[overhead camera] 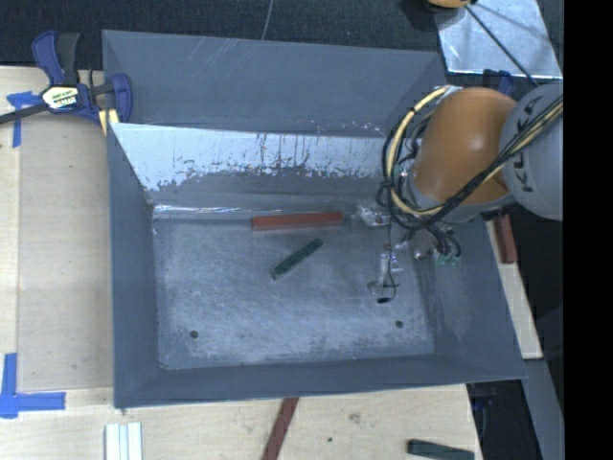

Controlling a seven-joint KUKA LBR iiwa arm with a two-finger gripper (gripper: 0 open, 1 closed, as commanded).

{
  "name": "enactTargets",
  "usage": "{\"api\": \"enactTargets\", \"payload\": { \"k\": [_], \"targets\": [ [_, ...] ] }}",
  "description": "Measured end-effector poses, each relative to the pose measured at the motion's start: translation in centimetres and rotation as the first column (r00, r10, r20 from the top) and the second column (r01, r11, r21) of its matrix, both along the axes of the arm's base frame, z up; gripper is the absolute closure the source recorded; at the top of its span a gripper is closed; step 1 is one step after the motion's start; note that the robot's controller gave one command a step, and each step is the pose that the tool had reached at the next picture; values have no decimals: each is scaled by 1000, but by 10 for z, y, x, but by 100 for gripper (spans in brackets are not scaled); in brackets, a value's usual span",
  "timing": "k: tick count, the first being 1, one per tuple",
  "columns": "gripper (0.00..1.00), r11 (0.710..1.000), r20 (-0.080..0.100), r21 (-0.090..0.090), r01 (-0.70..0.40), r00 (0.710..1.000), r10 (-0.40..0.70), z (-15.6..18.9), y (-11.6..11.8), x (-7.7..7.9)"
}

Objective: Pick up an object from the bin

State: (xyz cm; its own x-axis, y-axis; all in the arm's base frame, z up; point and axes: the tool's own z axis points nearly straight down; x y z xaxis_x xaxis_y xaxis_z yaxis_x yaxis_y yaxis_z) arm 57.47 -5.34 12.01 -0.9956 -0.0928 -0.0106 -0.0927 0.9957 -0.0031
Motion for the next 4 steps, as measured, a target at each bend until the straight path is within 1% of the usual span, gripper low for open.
{"api": "enactTargets", "payload": {
  "k": [1,2,3,4],
  "targets": [
    [0,995,-3,2,-102,995,102,-35,10,-8],
    [0,999,-14,2,-54,998,54,-35,30,-9],
    [100,996,2,4,88,996,-88,-47,101,34],
    [100,996,2,4,87,996,-87,-47,101,34]
  ]
}}
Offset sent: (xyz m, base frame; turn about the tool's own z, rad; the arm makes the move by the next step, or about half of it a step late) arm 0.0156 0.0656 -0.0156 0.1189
